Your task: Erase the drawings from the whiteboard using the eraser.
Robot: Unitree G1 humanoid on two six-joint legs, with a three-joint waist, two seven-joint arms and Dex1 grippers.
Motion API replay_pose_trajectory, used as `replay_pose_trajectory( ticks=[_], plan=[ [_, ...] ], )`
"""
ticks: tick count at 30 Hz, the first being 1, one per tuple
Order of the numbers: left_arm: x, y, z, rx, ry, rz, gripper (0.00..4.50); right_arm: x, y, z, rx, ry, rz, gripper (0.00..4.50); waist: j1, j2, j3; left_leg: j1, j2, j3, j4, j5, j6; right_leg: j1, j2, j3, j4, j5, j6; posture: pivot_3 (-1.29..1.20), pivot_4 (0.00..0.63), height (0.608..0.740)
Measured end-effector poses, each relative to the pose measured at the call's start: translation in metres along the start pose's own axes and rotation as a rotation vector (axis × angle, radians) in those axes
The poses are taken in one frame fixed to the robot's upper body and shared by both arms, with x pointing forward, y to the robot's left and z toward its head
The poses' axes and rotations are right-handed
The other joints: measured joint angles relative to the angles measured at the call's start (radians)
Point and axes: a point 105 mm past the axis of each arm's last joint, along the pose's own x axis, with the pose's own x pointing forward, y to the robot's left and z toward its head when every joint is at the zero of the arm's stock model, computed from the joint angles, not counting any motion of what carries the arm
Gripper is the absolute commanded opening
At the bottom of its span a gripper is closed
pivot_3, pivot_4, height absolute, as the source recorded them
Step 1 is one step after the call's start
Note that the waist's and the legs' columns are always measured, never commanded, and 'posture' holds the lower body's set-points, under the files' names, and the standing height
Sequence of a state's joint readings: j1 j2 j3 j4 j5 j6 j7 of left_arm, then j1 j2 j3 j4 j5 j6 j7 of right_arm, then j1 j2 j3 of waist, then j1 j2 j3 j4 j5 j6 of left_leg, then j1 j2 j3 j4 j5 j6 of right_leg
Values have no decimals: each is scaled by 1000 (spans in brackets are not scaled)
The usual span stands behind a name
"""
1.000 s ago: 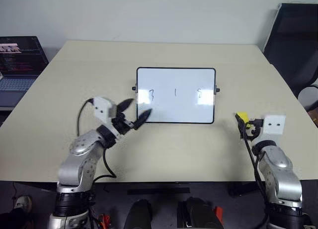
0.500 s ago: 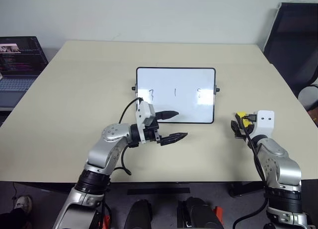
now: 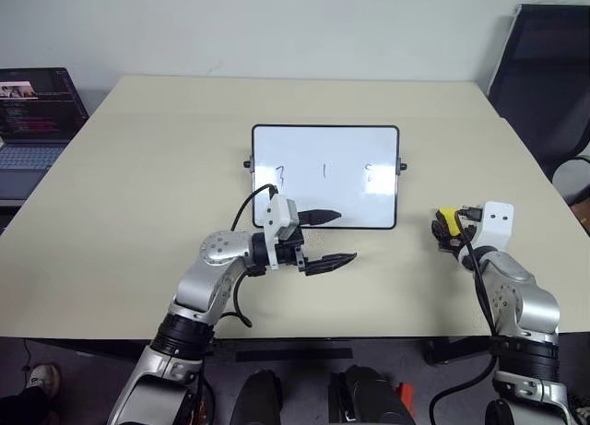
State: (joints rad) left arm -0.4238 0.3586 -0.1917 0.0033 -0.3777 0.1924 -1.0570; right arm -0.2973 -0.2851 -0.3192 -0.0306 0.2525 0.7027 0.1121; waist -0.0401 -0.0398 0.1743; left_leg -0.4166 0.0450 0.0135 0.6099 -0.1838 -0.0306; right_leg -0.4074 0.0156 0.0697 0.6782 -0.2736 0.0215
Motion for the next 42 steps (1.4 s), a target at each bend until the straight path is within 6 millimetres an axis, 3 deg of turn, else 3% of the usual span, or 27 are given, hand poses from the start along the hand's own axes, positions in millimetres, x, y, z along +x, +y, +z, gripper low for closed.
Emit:
replay_pose_trajectory(
  ticks=[10,13,20,22,36,39,42],
  plan=[
    [0,0,0,-7,7,1,4500,5,-3,8,20,-31,-24,4488,-1,0,0,0,0,0,0,0,0,0,0,0,0,0,0,0,150,740],
    [0,0,0,-6,7,4,4500,5,-3,8,25,-33,-26,3883,-1,0,0,0,0,0,0,0,0,0,0,0,0,0,0,0,150,740],
    [0,1,0,-3,6,6,4500,5,-4,8,65,-35,-24,1350,-1,0,0,0,0,0,0,0,0,0,0,0,0,0,0,0,150,740],
    [0,1,1,0,7,7,4500,5,-4,8,75,-38,-24,898,-1,0,0,0,0,0,0,0,0,0,0,0,0,0,0,0,150,740],
    [-1,7,4,15,13,25,4500,7,-5,10,61,-44,-45,881,-1,0,0,0,0,0,0,0,0,0,0,0,0,0,0,0,150,740],
    [-2,13,2,31,29,74,4500,6,-2,19,2,-88,-43,881,-2,1,0,0,0,0,0,0,0,0,0,0,0,0,0,0,150,740],
    [-4,31,-1,56,38,216,4500,2,10,38,-65,-181,-13,881,-4,1,1,0,0,0,0,0,0,0,0,0,0,0,0,0,150,740]
  ],
)
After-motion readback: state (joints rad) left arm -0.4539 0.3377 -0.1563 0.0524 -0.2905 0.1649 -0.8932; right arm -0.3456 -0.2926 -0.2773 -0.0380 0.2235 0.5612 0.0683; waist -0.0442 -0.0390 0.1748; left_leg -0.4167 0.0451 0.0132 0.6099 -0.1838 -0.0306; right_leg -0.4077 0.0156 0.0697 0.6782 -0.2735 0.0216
